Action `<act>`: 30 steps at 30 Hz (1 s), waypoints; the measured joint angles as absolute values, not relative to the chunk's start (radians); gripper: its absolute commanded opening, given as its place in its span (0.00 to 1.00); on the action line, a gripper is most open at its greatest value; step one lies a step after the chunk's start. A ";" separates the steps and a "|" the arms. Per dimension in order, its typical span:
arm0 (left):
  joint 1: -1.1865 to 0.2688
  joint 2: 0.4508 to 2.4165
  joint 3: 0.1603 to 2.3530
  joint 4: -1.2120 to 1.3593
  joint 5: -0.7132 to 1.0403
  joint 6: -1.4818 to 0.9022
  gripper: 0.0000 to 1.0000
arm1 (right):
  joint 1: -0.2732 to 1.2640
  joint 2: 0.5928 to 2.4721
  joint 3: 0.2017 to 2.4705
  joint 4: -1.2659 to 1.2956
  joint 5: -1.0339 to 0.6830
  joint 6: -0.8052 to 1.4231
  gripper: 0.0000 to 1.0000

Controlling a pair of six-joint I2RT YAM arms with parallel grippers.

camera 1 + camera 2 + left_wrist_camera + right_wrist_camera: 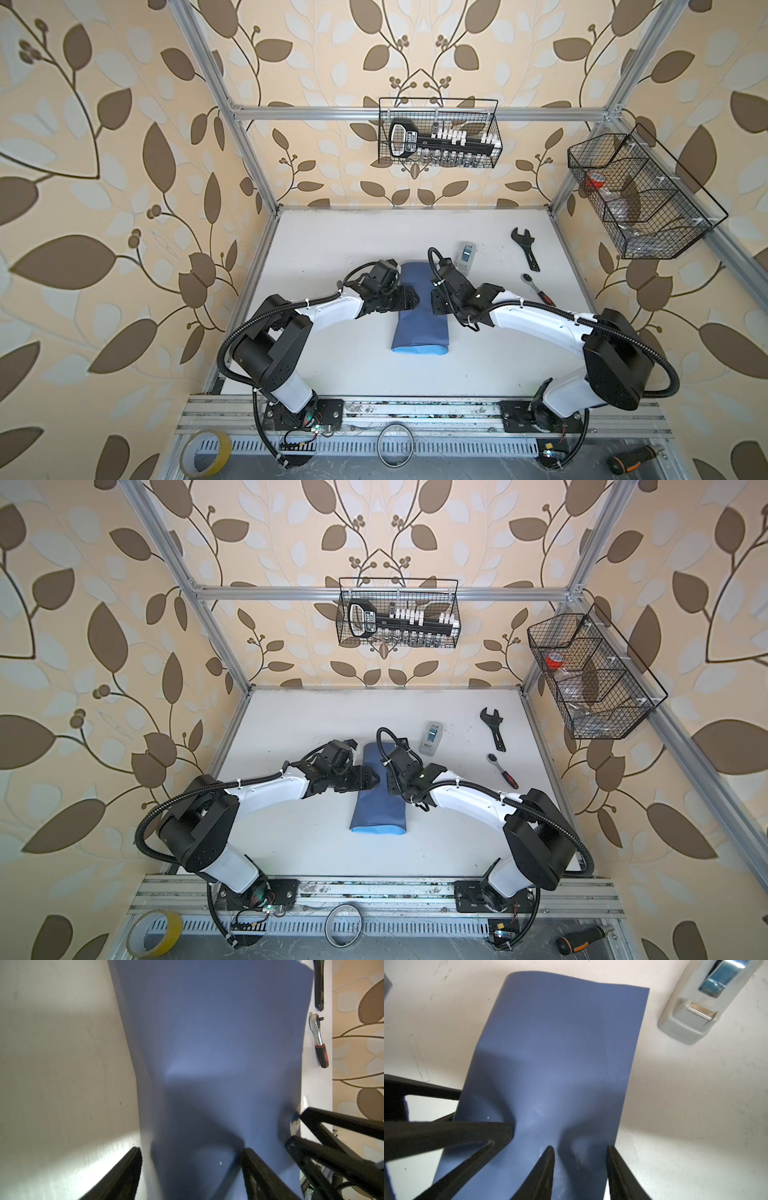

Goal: Wrap the gift box in paper

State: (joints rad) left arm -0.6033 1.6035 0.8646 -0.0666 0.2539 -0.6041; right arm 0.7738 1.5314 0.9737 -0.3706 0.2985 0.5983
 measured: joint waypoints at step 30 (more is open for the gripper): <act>-0.603 1.604 0.865 -0.067 0.254 -0.604 0.76 | 0.725 1.542 0.922 -0.263 0.199 0.614 0.46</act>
